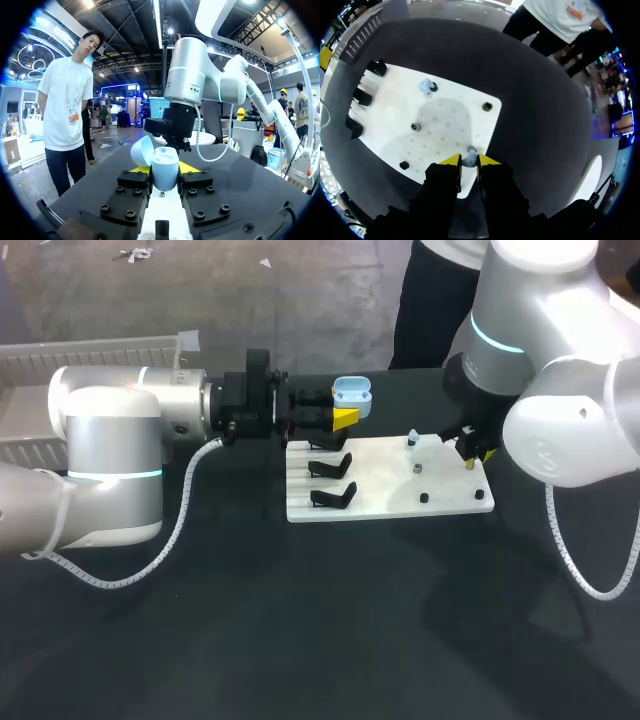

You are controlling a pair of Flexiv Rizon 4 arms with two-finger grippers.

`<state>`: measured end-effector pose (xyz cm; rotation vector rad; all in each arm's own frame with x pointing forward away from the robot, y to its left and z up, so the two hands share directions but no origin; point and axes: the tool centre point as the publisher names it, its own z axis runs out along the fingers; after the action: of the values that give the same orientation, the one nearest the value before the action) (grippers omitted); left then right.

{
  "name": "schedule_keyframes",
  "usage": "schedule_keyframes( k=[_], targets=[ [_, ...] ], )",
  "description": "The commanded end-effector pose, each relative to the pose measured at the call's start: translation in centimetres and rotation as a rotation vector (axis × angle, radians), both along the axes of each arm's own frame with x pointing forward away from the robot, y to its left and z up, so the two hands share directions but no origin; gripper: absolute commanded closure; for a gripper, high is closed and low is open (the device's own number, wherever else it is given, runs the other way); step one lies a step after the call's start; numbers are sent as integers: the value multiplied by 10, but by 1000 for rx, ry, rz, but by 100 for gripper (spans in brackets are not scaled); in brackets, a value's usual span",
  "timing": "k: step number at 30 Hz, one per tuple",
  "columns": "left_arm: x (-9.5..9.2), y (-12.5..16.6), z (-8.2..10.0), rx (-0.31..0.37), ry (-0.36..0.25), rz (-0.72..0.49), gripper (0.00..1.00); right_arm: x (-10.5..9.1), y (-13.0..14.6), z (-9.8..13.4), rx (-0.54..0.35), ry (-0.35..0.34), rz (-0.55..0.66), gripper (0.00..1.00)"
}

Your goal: Pick up each earbud case from the left stands, insert the matching earbuds, close the lid, and place the case in the box.

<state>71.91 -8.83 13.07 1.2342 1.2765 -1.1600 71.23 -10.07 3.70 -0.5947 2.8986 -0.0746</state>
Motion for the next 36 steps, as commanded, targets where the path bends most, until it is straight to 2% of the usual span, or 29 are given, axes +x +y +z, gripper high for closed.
schedule_keyframes(
  k=[1,8,18,20,33,34,36],
  targets=[
    [0,0,0,-1,-1,1,100,-9,1,19,-4,-5,0,100],
    [0,0,0,-1,-1,1,100,-22,16,58,-24,10,20,100],
    [0,0,0,-1,-1,1,100,-42,53,111,-10,26,60,100],
    [0,0,0,-1,-1,1,100,-46,60,121,-10,14,33,100],
    [0,0,0,-1,-1,1,100,-46,60,121,-10,14,33,100],
    [0,0,0,-1,-1,1,100,-43,59,119,5,23,-66,100],
    [0,0,0,-1,-1,1,100,-41,57,123,40,11,-355,100]
  ],
)
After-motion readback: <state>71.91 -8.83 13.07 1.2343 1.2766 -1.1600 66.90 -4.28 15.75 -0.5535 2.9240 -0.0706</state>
